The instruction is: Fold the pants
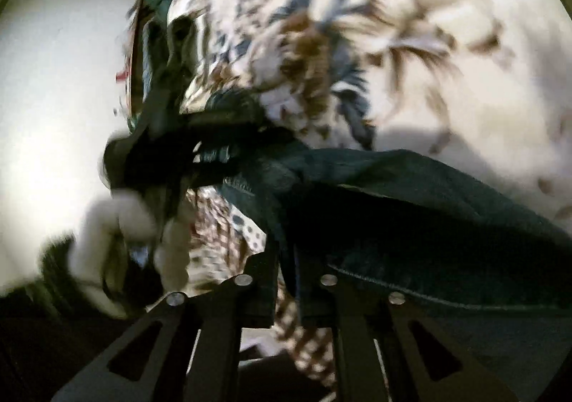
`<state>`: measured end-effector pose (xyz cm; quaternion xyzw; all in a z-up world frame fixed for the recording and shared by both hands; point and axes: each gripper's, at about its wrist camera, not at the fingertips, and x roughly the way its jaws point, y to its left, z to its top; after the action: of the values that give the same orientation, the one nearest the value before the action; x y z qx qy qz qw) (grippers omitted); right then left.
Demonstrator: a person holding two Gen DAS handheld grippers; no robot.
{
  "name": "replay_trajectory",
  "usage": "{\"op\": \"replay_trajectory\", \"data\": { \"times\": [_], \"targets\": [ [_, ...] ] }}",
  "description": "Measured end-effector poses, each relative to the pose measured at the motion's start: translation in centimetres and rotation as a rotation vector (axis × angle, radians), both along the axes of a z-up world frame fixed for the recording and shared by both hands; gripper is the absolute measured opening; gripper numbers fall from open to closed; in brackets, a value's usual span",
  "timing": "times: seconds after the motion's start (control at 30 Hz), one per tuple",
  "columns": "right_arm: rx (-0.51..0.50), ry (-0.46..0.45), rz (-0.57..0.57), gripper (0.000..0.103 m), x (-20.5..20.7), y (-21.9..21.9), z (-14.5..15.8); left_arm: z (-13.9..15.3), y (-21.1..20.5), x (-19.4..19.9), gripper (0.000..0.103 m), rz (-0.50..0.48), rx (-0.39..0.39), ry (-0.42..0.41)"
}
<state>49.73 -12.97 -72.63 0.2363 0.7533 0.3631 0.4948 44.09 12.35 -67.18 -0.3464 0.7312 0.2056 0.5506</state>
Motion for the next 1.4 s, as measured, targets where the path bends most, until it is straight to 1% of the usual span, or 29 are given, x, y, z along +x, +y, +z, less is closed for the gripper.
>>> {"op": "replay_trajectory", "data": {
  "times": [0.03, 0.07, 0.1, 0.13, 0.23, 0.27, 0.37, 0.43, 0.5, 0.53, 0.57, 0.6, 0.63, 0.67, 0.7, 0.8, 0.83, 0.87, 0.9, 0.93, 0.97, 1.0, 1.07, 1.1, 1.17, 1.27, 1.3, 1.33, 1.4],
  "targets": [
    [0.004, 0.018, -0.007, 0.029, 0.4, -0.2, -0.4, 0.0, -0.1, -0.1, 0.047, 0.006, -0.006, -0.006],
    [0.008, 0.034, -0.011, 0.051, 0.9, -0.3, -0.8, 0.0, -0.2, -0.2, 0.047, 0.010, -0.010, -0.010],
    [0.013, 0.062, -0.008, 0.056, 1.5, -0.2, -1.5, -0.1, -0.3, -0.3, 0.047, 0.010, -0.013, -0.013],
    [0.009, 0.070, -0.013, 0.057, 2.0, 0.1, -1.9, -0.2, -0.4, -0.4, 0.047, 0.009, -0.017, -0.017],
    [-0.013, 0.095, 0.033, 0.059, 3.3, 1.6, -3.1, 0.3, 0.6, -1.3, 0.047, 0.014, -0.028, -0.030],
    [-0.004, 0.119, 0.057, 0.060, 3.4, 2.4, -3.7, 0.2, 0.6, -1.4, 0.047, 0.017, -0.032, -0.035],
    [0.064, 0.274, 0.075, 0.060, 3.0, 4.6, -6.9, 0.5, 1.5, -2.2, 0.047, 0.014, -0.047, -0.049],
    [0.059, 0.321, 0.059, 0.059, 2.7, 5.7, -8.8, 1.0, 2.5, -2.9, 0.050, 0.024, -0.059, -0.068],
    [0.086, 0.369, -0.008, 0.041, 2.7, 6.1, -10.4, 1.4, 3.3, -3.6, 0.052, 0.041, -0.085, -0.092],
    [0.109, 0.398, -0.047, 0.021, 2.8, 5.9, -10.7, 1.6, 3.5, -3.8, 0.056, 0.053, -0.101, -0.105],
    [0.162, 0.445, -0.110, 0.020, 3.0, 5.2, -10.6, 1.9, 3.6, -3.5, 0.060, 0.065, -0.114, -0.120],
    [0.212, 0.460, -0.158, 0.020, 3.5, 4.4, -10.1, 2.2, 4.2, -3.7, 0.065, 0.076, -0.132, -0.140],
    [0.225, 0.447, -0.180, 0.020, 4.0, 3.9, -9.7, 2.5, 4.4, -3.7, 0.069, 0.086, -0.151, -0.159],
    [0.245, 0.432, -0.237, 0.020, 4.9, 2.5, -8.7, 2.6, 4.4, -3.7, 0.069, 0.090, -0.163, -0.171],
    [0.254, 0.447, -0.273, 0.020, 5.3, 1.6, -8.4, 2.8, 4.4, -3.6, 0.069, 0.082, -0.165, -0.170],
    [0.224, 0.468, -0.280, 0.022, 5.7, 1.0, -8.8, 3.5, 4.8, -3.4, 0.069, 0.071, -0.157, -0.178],
    [0.216, 0.477, -0.269, 0.025, 5.7, 1.2, -9.2, 3.9, 5.2, -3.5, 0.069, 0.065, -0.149, -0.188],
    [0.209, 0.492, -0.248, 0.037, 5.7, 1.5, -9.5, 4.2, 5.3, -3.9, 0.069, 0.057, -0.140, -0.200],
    [0.206, 0.503, -0.220, 0.039, 5.6, 2.2, -9.9, 4.4, 5.6, -4.1, 0.069, 0.048, -0.125, -0.207],
    [0.168, 0.495, -0.193, 0.039, 5.6, 2.5, -10.0, 4.8, 6.1, -4.4, 0.069, 0.043, -0.104, -0.208],
    [0.121, 0.480, -0.168, 0.032, 5.9, 2.7, -10.0, 4.8, 7.0, -4.9, 0.069, 0.051, -0.089, -0.211],
    [0.100, 0.467, -0.180, 0.022, 6.5, 2.5, -9.8, 4.8, 7.8, -5.2, 0.069, 0.062, -0.081, -0.213],
    [0.068, 0.452, -0.262, 0.020, 8.4, 0.7, -9.2, 4.5, 9.5, -6.1, 0.069, 0.113, -0.074, -0.225],
    [0.044, 0.428, -0.300, 0.019, 9.6, -0.8, -8.7, 4.0, 9.2, -5.5, 0.069, 0.126, -0.067, -0.221],
    [-0.023, 0.368, -0.297, 0.019, 10.4, -2.2, -7.8, 3.6, 10.2, -5.9, 0.069, 0.157, -0.072, -0.223],
    [-0.147, 0.223, -0.281, 0.020, 11.5, -4.3, -5.7, 3.4, 10.7, -6.4, 0.069, 0.173, -0.088, -0.222],
    [-0.163, 0.175, -0.268, 0.020, 11.7, -4.6, -4.7, 3.6, 10.7, -6.5, 0.069, 0.168, -0.086, -0.223],
    [-0.164, 0.139, -0.251, 0.022, 12.0, -5.0, -3.8, 3.7, 10.4, -6.4, 0.069, 0.162, -0.081, -0.222],
    [-0.161, 0.063, -0.209, 0.038, 12.7, -5.6, -1.7, 4.0, 10.0, -6.1, 0.071, 0.147, -0.066, -0.232]
  ]
}}
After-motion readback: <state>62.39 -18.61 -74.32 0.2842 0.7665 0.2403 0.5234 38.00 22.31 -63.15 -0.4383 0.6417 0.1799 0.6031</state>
